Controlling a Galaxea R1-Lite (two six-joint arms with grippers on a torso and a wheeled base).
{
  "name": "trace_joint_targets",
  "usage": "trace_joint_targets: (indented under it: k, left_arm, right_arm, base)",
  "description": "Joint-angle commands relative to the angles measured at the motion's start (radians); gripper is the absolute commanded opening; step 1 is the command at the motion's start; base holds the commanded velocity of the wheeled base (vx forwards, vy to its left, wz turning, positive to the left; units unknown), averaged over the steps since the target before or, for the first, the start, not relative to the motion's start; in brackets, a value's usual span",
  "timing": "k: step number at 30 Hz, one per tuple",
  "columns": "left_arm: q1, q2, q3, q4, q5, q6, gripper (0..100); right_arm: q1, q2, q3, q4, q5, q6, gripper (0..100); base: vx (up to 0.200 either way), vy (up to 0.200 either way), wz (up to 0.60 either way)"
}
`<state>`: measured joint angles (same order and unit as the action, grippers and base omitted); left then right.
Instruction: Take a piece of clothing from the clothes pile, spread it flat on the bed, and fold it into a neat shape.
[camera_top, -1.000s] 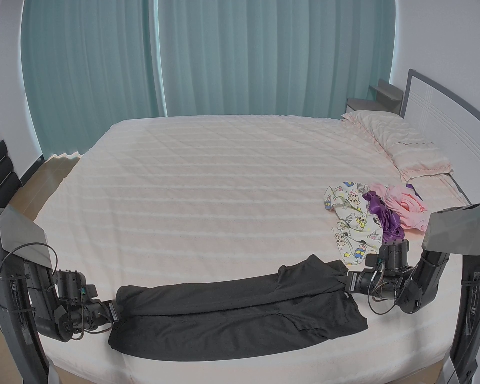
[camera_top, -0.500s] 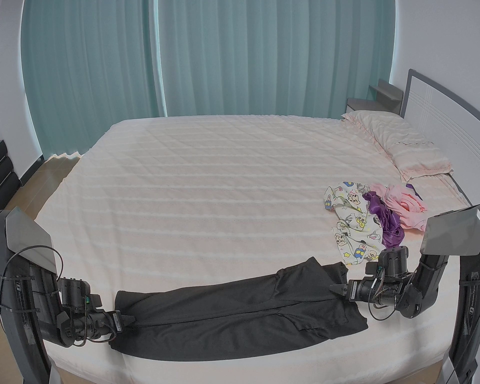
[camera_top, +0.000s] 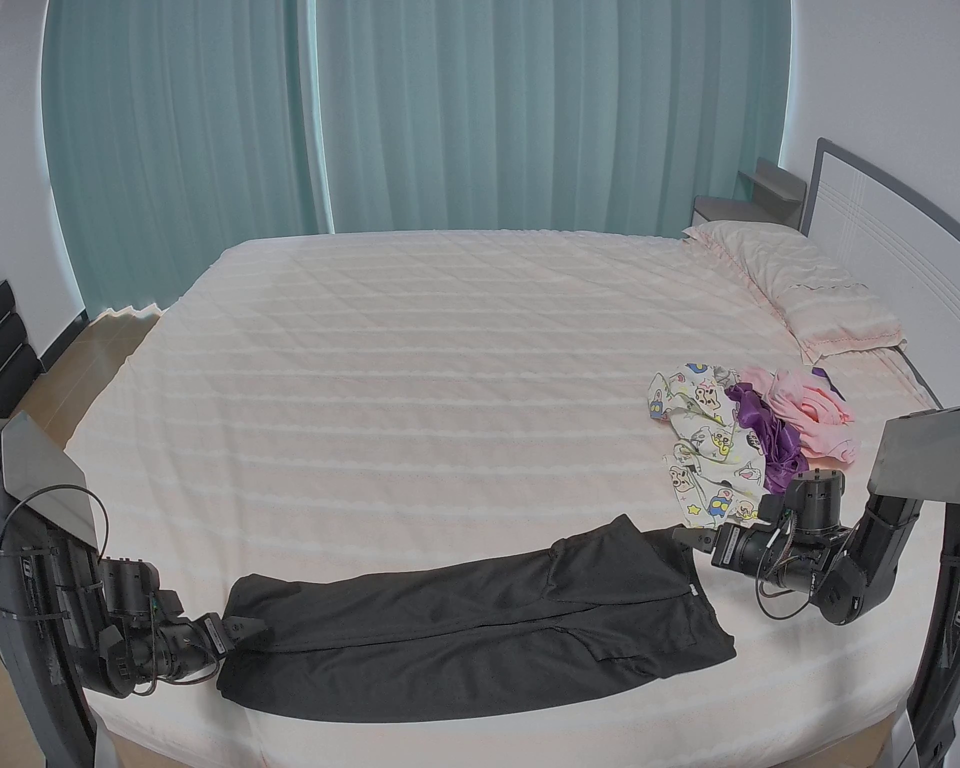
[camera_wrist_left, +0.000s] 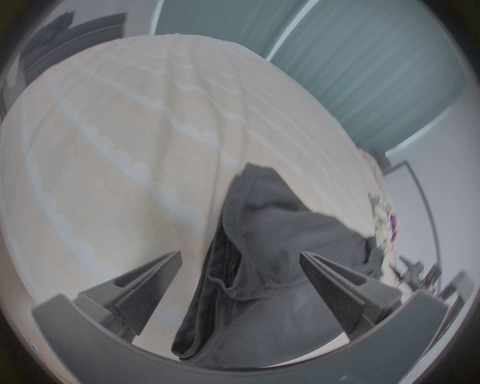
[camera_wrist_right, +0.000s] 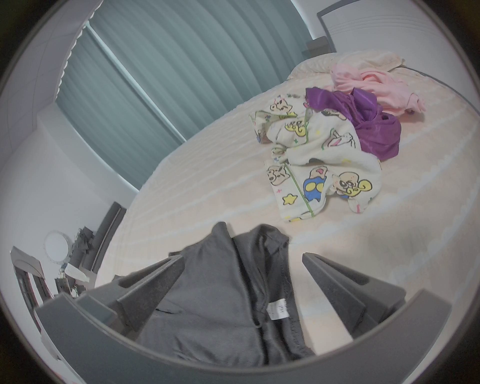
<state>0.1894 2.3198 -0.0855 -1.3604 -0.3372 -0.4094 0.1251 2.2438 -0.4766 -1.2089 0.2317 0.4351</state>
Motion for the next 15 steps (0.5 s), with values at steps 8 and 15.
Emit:
trace_joint_targets:
  k: [8,15]
  left_arm:
    - [0.067,-0.166,-0.008,-0.091,-0.057,-0.367,100]
    - [0.062,-0.211,-0.014,-0.092,-0.128,-0.569,100]
  right_arm:
    - [0.140,-0.024,-0.040,-0.001,0.003,0.172,100]
    - [0.143,0.135,-0.178,-0.003,-0.002,0.294,100]
  base:
    - [0.000,0.000,0.00]
    - [0.000,0.000,0.00]
